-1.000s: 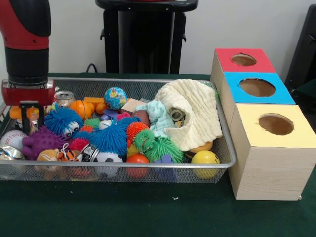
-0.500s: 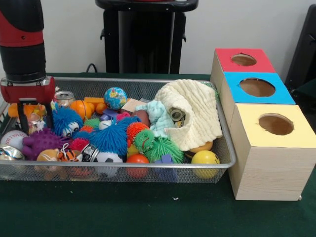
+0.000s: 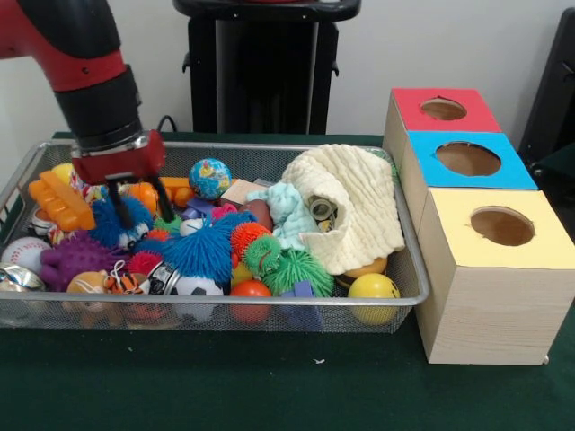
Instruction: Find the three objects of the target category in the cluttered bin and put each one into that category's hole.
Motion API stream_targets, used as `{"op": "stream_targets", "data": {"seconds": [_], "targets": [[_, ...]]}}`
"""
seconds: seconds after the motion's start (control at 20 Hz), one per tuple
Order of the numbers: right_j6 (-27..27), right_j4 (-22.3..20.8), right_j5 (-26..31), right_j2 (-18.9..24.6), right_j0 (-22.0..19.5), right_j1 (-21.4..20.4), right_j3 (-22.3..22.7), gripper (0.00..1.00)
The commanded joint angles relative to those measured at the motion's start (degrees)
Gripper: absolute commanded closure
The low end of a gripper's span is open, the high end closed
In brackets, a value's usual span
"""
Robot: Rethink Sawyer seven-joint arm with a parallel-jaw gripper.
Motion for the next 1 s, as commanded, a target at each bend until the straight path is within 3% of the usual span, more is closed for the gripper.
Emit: {"op": "stream_targets", "data": {"seconds": [0.05,0.65,1.0], "targets": [[15.54,6.64,-4.41,3.51,2.77,2.0,10.21,0.0],[16.79,12.54,-11.2,1.18,8.6,1.84,11.64,0.0],[18.73,18.05,-13.47,3.24,10.57,0.34,14.6,0.0]]}}
